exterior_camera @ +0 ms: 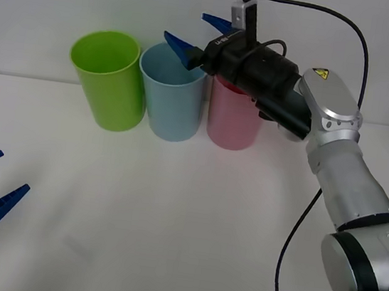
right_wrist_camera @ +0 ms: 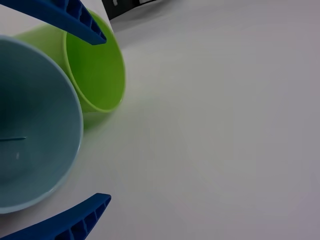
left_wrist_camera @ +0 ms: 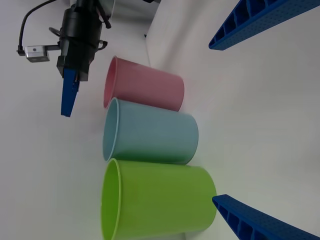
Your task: Grasp the object on the table and drop it into the matching bin: aluminum can to the light blue bin, PET bottle to the pink bin.
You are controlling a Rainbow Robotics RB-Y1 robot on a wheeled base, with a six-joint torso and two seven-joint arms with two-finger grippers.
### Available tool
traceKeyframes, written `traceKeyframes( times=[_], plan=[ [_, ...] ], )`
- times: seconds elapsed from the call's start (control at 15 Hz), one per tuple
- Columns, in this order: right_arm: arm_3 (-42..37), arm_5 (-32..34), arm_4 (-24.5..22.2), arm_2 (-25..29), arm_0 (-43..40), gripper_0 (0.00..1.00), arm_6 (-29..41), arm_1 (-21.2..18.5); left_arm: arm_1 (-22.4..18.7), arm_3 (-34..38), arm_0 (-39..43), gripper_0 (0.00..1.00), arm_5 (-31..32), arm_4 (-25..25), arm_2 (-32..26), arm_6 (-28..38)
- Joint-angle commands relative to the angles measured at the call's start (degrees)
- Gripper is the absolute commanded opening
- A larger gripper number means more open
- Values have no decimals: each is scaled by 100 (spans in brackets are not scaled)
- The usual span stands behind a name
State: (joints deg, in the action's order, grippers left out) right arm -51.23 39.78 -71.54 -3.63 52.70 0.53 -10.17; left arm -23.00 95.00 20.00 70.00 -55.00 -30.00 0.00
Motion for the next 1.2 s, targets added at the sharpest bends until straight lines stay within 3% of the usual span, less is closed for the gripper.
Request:
traceKeyframes(
  times=[0.07,0.73,1.2],
  plan=[
    [-519,3,325,-314,-375,100,8,-301,0,0,0,100,0,0,0,0],
    [-1846,3,1283,-947,-1385,100,35,-1400,0,0,0,100,0,0,0,0],
    [-2980,-32,1590,-999,-2431,100,0,-2077,0,0,0,100,0,0,0,0]
  ],
)
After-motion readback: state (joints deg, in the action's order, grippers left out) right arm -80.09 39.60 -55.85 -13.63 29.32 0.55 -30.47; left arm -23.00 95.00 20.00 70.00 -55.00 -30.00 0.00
